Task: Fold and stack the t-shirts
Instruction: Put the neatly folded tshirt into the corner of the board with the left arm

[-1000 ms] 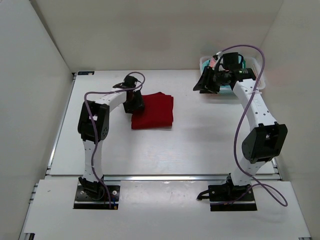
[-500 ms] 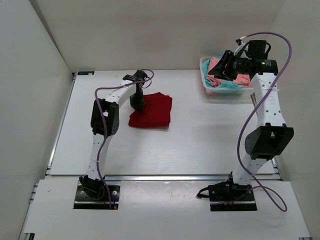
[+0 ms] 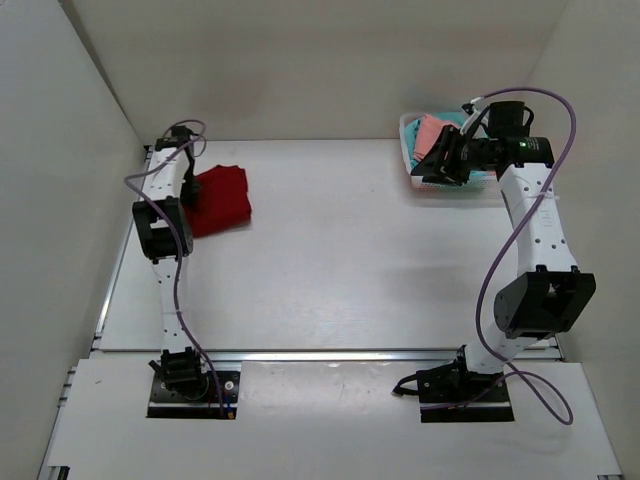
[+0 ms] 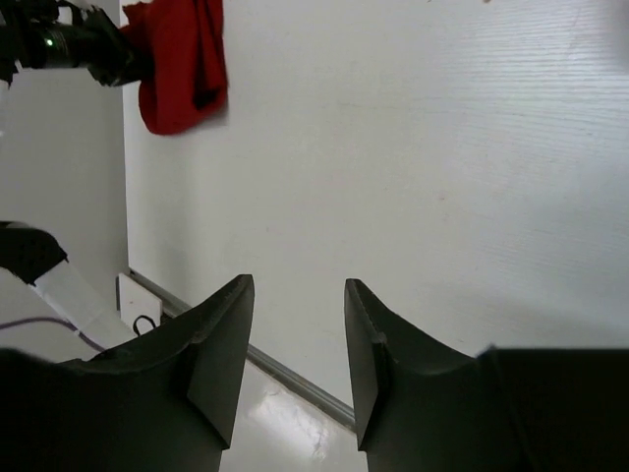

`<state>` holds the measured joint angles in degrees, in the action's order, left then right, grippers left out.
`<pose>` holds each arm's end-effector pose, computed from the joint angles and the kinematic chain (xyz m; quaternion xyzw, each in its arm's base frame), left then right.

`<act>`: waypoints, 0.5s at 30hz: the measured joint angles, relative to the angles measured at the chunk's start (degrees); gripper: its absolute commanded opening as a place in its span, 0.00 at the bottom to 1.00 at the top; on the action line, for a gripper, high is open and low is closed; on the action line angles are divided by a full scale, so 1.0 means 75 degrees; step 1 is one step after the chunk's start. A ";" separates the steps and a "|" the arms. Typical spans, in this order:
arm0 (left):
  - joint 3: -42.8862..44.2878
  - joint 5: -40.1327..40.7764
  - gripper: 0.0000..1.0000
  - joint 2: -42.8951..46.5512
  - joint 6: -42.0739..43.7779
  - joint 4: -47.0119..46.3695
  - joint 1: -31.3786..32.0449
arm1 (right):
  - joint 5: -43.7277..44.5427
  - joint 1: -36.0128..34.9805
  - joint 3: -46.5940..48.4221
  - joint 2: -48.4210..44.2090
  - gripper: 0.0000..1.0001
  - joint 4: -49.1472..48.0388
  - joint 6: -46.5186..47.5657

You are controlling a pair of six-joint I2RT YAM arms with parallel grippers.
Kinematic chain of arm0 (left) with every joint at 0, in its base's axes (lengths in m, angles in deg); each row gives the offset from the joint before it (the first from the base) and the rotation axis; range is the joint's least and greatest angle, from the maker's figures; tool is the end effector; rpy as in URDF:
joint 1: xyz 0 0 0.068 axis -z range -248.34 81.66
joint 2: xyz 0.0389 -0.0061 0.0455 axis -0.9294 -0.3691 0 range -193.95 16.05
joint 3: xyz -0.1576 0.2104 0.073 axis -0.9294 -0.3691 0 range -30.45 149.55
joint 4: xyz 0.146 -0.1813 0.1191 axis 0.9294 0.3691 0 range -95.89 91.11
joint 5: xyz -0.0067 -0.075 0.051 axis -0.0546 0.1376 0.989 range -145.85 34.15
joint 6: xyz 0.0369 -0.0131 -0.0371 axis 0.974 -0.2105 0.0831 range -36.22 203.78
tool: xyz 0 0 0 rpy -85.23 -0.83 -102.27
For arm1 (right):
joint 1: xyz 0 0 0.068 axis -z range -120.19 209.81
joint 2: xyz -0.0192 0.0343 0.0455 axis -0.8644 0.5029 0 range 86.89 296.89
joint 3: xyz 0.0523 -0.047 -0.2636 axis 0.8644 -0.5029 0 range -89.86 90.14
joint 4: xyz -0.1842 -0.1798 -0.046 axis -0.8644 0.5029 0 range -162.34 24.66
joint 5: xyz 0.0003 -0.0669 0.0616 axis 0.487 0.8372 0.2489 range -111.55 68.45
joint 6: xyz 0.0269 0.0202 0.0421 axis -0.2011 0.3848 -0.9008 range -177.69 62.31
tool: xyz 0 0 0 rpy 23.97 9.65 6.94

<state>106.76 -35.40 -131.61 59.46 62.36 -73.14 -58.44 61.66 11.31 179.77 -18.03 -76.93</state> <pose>0.5131 0.0555 0.1640 -0.2631 0.9435 0.1576 0.1254 0.3388 0.0103 0.3981 0.0446 0.8864 0.3437 0.3068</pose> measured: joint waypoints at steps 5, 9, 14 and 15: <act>0.1110 0.0248 0.00 -0.0635 0.0213 -0.0079 -0.0595 | -0.0012 -0.0364 -0.0044 -0.0067 0.27 0.0370 0.0114; 0.1635 0.0490 0.00 -0.0947 0.0423 -0.0265 -0.0466 | -0.0152 -0.0603 -0.0449 -0.0128 0.21 0.0571 0.0166; 0.1113 0.0781 0.00 -0.0810 0.0816 -0.1504 -0.0315 | -0.0443 -0.0647 -0.1119 -0.0318 0.22 0.0533 0.0096; 0.1011 0.0804 0.00 -0.0787 0.0883 -0.1801 -0.0300 | -0.0469 -0.0664 -0.1201 -0.0335 0.22 0.0527 0.0096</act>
<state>114.34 -29.37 -137.51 66.08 48.85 -75.39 -61.96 56.67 2.30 177.26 -14.08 -76.21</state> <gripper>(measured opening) 0.202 0.221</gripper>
